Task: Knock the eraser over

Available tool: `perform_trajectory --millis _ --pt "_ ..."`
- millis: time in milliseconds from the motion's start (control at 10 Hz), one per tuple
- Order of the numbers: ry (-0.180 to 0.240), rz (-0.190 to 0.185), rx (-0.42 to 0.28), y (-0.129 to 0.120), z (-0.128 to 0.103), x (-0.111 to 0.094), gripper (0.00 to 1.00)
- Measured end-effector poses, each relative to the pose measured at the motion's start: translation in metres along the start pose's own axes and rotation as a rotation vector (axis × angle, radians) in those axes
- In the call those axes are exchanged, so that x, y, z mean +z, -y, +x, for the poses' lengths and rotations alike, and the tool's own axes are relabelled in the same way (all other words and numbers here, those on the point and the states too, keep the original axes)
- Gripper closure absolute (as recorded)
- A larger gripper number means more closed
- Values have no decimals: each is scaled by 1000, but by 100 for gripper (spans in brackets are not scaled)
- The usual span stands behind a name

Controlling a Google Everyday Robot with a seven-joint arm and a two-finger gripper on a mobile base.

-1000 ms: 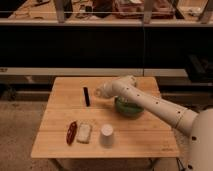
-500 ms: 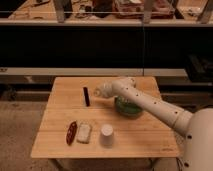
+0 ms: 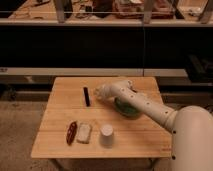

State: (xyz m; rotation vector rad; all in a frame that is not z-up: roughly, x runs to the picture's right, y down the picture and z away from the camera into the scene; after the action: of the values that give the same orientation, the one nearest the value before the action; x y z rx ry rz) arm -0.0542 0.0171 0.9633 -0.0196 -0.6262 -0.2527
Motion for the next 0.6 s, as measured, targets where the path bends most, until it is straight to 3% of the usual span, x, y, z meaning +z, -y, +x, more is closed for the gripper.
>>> perform_trajectory --millis 600 --pt "-47 61 -50 18 14 11 100"
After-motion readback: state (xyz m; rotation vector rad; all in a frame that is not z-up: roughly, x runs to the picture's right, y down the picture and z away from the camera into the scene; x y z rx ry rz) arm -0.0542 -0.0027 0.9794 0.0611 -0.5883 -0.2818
